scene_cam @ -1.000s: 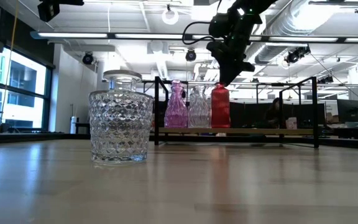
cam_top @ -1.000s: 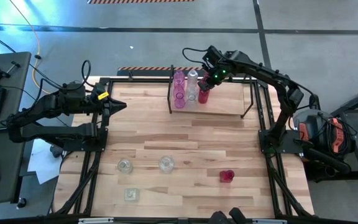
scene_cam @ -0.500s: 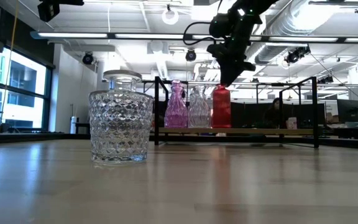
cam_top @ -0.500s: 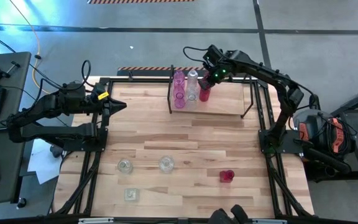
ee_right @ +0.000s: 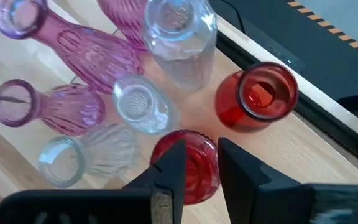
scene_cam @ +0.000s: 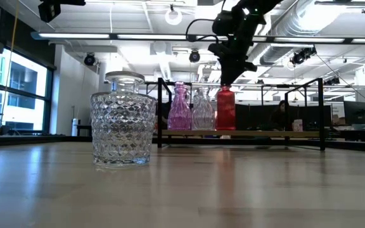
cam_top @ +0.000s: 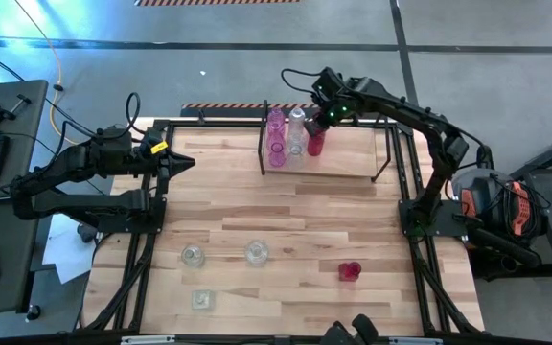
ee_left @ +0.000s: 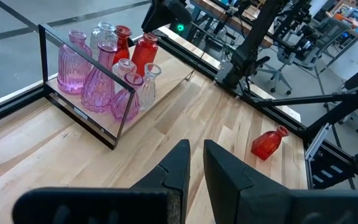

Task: Sort vases onto shelf
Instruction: Align the red vase with the other red vase on the shelf

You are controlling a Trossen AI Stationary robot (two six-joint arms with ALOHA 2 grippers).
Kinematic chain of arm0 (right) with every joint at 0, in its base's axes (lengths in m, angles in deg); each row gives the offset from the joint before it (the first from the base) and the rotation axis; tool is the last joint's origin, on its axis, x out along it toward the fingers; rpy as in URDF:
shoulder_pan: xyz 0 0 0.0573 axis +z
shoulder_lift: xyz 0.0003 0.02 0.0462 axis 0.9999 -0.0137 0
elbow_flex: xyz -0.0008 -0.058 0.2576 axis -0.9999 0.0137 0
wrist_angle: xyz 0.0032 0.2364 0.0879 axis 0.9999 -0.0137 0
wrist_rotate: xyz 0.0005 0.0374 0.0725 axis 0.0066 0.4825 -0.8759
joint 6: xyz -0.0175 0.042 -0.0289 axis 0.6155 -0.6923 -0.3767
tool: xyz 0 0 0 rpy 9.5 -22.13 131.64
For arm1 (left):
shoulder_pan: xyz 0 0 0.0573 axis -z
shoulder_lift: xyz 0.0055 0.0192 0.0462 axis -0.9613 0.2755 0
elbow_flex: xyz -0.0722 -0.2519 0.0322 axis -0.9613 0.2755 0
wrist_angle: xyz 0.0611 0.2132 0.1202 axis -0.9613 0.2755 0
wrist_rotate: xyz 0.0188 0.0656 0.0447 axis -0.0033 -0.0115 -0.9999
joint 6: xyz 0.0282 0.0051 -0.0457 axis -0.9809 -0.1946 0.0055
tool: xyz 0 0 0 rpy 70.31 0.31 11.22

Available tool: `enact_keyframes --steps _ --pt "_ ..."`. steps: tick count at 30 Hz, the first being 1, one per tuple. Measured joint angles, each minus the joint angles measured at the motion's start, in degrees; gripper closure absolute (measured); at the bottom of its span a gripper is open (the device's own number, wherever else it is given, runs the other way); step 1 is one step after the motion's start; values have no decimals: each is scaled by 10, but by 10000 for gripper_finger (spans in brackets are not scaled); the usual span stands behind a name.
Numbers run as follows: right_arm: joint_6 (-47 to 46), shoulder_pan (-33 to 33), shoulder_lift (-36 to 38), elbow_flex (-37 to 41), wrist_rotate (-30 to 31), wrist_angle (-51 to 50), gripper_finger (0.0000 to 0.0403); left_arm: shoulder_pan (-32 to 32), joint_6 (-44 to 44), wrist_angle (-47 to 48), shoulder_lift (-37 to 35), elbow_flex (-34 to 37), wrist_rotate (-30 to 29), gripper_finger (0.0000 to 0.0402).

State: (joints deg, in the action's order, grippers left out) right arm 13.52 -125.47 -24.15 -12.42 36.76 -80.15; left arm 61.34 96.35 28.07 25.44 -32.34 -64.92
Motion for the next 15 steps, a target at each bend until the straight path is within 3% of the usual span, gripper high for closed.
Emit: enact_keyframes --steps 7,15 --pt "20 13 0 -47 11 -9 329 0 0 0 0 0 0 367" --pt "58 91 0 -188 108 -151 329 0 0 0 0 0 0 367"
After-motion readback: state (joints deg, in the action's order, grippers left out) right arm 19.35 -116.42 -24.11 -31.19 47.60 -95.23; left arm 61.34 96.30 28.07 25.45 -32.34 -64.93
